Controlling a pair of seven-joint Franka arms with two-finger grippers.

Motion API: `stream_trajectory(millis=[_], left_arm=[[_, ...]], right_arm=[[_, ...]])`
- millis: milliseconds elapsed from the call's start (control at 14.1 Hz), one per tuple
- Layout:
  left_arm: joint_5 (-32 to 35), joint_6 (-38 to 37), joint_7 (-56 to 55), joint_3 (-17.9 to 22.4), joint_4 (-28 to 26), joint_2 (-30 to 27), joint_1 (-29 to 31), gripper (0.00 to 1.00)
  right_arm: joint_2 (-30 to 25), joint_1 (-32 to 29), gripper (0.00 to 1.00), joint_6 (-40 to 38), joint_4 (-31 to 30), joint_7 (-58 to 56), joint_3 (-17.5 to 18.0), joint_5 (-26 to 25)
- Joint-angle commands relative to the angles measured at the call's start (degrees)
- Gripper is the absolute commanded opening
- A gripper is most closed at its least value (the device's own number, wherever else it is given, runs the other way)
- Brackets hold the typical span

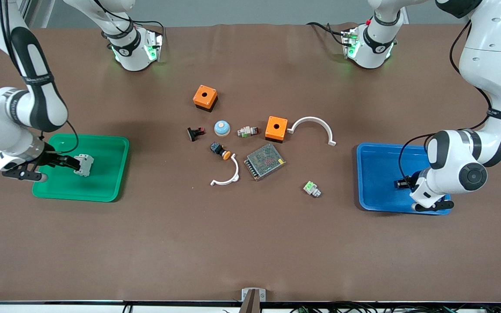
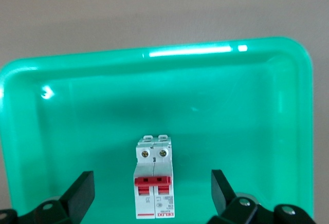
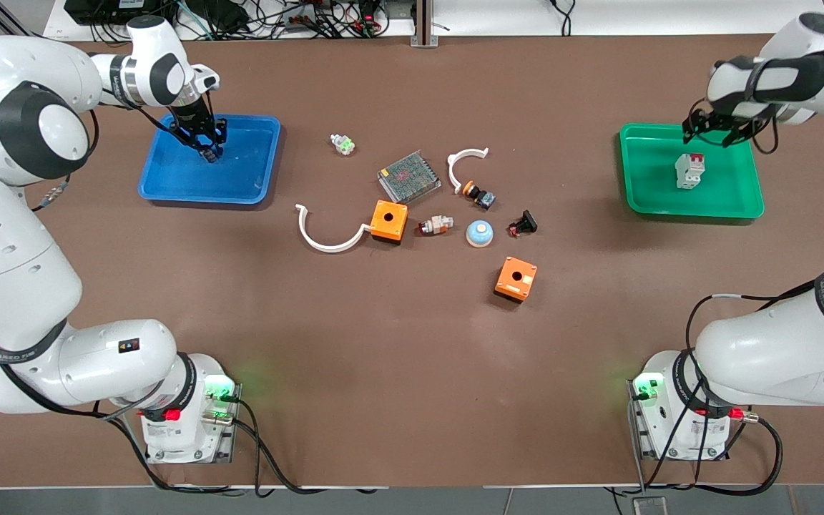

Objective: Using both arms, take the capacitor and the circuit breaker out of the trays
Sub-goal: 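Grasp the breaker with the right gripper while the left gripper grasps the capacitor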

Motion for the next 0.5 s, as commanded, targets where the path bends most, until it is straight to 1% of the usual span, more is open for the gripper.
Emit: stream_trajectory(millis=[0,71,142,213,283,354,425], left_arm=[[0.88,-0.35,-2.09,-0.09,1.03,0.82,-0.28,0.29],[0.88,-0.44,-2.09,-0.09,0.95,0.82,-0.28,0.27],[0.88,-0.44,-2.09,-0.09,0.86,0.82,-0.28,0.27],[0.88,-0.53,-2.0,-0.09,0.86,0.73,-0.19,0.25],[0.88,-0.53,-2.0,-0.09,0.77,0.73,-0.19,0.24],[0.88,-0.62,-2.0,-0.09,0.77,0.73,-0.19,0.19],[0.88,-0.62,-2.0,-0.09,0.86,0.55,-0.19,0.03]], right_arm=[[1.97,-0.2,1.0,2.57,-1.28,-0.56,0.43,0.57],[2.77,-0.2,1.0,2.66,-1.28,-0.56,0.43,0.57],[3.56,-0.2,0.99,2.75,-1.28,-0.56,0.43,0.57],[4.35,-0.2,0.98,2.92,-1.28,-0.56,0.43,0.57],[4.79,-0.2,0.94,2.92,-1.28,-0.56,0.43,0.57],[5.32,-0.2,0.89,2.92,-1.28,-0.56,0.43,0.57],[5.58,-0.2,0.76,2.75,-1.28,-0.56,0.43,0.57]])
